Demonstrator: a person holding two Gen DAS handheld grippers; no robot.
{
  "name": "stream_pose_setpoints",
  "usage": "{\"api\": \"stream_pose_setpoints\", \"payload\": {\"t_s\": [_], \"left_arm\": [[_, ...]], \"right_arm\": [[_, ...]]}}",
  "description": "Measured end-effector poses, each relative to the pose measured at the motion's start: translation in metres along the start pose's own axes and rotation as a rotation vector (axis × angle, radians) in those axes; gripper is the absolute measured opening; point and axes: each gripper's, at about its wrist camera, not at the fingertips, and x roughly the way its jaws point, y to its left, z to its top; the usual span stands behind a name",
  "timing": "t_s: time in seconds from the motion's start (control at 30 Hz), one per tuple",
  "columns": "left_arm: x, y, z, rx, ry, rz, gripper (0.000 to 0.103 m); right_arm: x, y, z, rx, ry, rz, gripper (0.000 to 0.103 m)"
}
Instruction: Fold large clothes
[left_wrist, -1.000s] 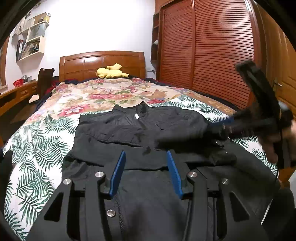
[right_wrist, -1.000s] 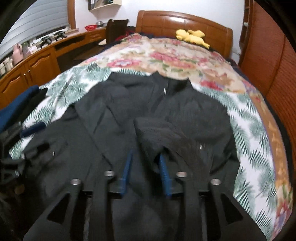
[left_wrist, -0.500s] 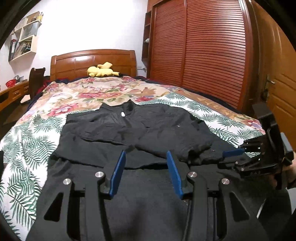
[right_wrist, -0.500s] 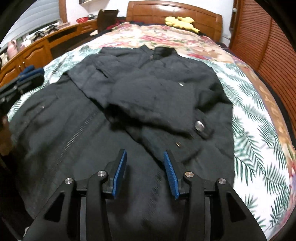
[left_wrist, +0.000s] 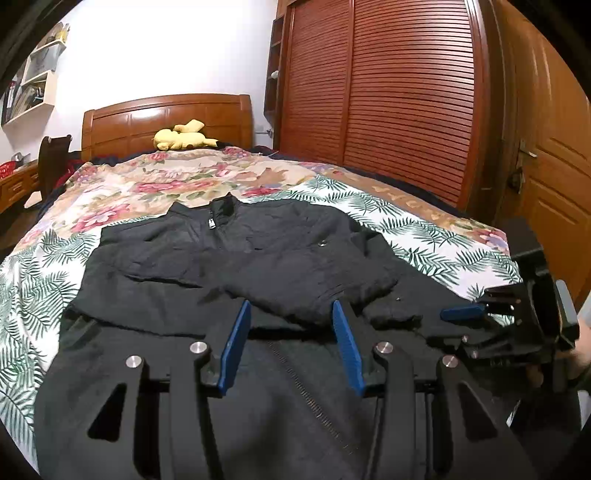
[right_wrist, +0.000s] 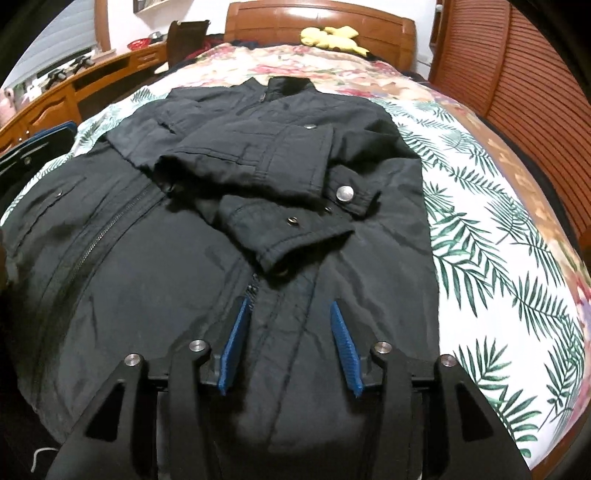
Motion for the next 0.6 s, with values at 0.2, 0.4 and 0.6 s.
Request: {"api": "stream_pose_setpoints", "payload": {"t_s": [0.2, 0.4, 0.6], "left_arm": [[0.005, -0.035, -0.006, 0.102, -0.025, 0.014, 0.045], [0.015, -0.063, -0.008, 0.178, 0.006, 0.013, 0.045], [0.031, -0.079, -0.002, 0.161, 0.104, -0.033, 0.045]], "right_arm": [[-0.008, -0.009, -0.008, 0.025, -0.028, 0.012, 0.061], [-0.017, -0.013, -0.013, 0.025, -0.069, 0.037, 0.063], [-0.033, -0.027, -0.020, 0.012, -0.115, 0.019, 0.063]]}}
